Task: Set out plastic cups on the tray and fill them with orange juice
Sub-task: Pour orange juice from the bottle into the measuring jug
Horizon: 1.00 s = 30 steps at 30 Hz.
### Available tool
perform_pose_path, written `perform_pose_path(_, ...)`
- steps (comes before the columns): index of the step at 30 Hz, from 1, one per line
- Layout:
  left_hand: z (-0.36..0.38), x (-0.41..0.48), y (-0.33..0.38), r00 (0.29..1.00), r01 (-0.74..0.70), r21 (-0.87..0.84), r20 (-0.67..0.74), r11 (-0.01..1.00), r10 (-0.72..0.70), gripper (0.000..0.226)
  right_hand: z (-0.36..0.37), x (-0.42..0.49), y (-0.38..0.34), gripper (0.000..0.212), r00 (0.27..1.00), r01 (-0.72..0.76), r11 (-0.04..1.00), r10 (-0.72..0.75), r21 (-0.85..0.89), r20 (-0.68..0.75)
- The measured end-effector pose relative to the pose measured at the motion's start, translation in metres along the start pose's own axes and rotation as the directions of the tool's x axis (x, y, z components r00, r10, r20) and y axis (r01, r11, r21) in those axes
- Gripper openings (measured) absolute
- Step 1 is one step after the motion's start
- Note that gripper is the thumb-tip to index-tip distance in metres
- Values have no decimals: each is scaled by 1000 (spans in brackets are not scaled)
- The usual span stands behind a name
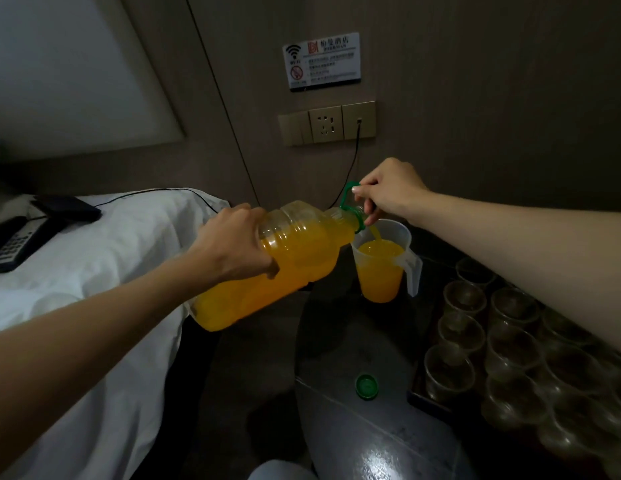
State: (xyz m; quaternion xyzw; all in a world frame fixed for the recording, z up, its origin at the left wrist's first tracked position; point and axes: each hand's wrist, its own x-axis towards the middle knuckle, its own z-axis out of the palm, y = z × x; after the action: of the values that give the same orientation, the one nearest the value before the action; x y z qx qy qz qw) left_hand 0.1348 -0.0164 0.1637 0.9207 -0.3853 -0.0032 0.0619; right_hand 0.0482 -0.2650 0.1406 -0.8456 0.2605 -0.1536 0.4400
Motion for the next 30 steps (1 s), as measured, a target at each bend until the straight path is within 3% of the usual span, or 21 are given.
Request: perform_pose_path(30, -3, -2, -1, 1000, 20, 56, 11, 998, -21, 78, 12, 0, 2, 19, 1000, -13, 1000, 13, 14, -25)
